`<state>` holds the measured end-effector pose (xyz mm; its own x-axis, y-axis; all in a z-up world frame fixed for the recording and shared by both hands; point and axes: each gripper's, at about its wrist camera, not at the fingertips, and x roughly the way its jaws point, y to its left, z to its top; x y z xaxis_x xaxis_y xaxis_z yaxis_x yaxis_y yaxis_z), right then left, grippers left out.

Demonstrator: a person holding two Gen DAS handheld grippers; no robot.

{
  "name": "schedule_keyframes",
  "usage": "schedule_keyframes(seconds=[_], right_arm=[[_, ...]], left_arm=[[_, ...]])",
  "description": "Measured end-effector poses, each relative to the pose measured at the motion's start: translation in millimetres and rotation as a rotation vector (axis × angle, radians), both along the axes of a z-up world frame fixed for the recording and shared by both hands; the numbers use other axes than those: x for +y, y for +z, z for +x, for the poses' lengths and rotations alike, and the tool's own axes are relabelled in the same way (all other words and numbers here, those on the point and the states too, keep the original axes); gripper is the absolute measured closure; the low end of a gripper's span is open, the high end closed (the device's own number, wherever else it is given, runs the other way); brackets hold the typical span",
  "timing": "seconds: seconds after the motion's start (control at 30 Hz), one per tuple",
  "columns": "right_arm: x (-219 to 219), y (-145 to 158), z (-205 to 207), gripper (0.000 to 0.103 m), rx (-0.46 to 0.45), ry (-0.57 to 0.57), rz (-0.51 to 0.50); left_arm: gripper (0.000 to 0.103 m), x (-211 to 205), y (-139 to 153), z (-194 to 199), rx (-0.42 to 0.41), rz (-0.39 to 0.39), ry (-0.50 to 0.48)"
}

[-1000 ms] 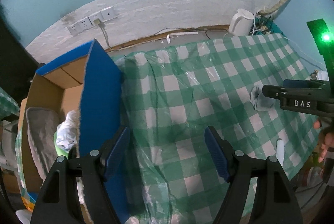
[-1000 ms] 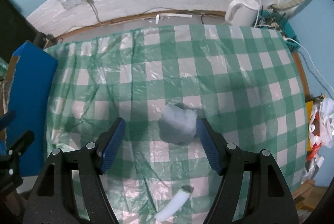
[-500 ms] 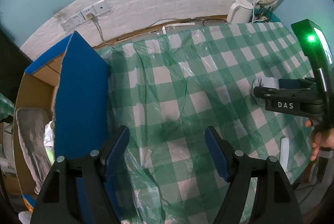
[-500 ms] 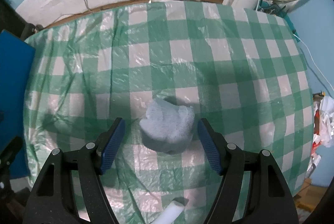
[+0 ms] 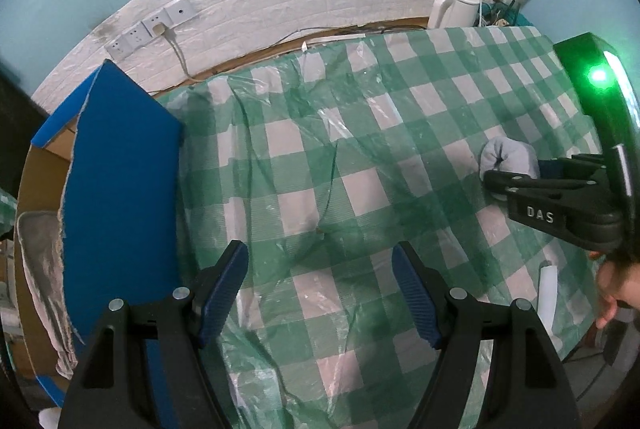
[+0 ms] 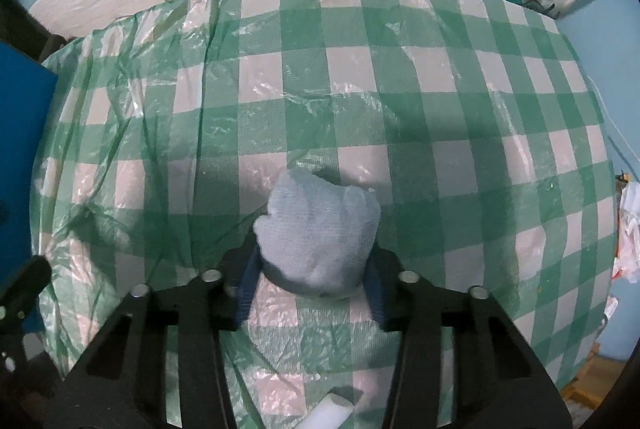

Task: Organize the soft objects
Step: 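Grasp the grey sock with the right gripper while the left grasps the white foam tube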

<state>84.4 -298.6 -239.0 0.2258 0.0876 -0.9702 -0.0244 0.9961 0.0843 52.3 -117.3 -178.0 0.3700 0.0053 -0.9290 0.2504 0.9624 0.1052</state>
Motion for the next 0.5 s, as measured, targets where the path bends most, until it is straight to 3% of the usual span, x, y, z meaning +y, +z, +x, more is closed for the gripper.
schedule_keyframes(seconds=[0.5], right_arm=[[-8,24,-37,0.073,-0.031,0.024,0.023]], left_arm=[[0.027,-42,-14,-17,0.051,-0.004,-0.078]])
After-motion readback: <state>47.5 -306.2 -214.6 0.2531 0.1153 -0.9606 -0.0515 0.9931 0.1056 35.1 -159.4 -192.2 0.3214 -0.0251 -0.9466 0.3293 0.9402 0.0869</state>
